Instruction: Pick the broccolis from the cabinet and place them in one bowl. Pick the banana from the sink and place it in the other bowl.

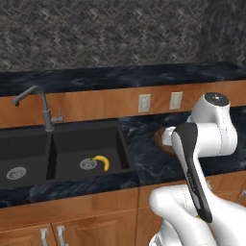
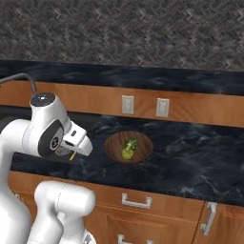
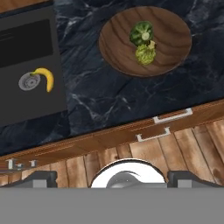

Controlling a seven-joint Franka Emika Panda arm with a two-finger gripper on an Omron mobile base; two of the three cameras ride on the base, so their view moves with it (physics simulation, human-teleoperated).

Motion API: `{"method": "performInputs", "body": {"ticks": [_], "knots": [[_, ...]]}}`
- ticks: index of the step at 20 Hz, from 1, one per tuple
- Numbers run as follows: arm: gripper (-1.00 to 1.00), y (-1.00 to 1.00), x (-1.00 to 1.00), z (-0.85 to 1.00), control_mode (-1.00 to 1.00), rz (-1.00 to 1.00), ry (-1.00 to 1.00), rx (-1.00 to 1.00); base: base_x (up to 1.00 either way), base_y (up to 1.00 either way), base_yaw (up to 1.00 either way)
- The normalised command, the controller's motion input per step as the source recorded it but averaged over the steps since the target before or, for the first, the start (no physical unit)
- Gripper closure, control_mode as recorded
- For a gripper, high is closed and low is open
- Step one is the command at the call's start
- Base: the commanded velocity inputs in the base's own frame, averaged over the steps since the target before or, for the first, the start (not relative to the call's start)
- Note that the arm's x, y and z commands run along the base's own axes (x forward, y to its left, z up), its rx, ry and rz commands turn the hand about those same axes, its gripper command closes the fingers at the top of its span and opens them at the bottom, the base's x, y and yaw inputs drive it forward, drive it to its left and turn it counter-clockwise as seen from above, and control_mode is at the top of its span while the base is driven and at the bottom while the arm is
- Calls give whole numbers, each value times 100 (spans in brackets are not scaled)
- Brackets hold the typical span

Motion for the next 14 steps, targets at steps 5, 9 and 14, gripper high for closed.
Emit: {"method": "performInputs", "body": {"ticks": [5,9,14], "knots": [[-100,0,0,0,100,0,0,0,9,79,0],[-100,0,0,0,100,0,0,0,13,76,0],[-100,0,0,0,100,0,0,0,13,63,0]]}}
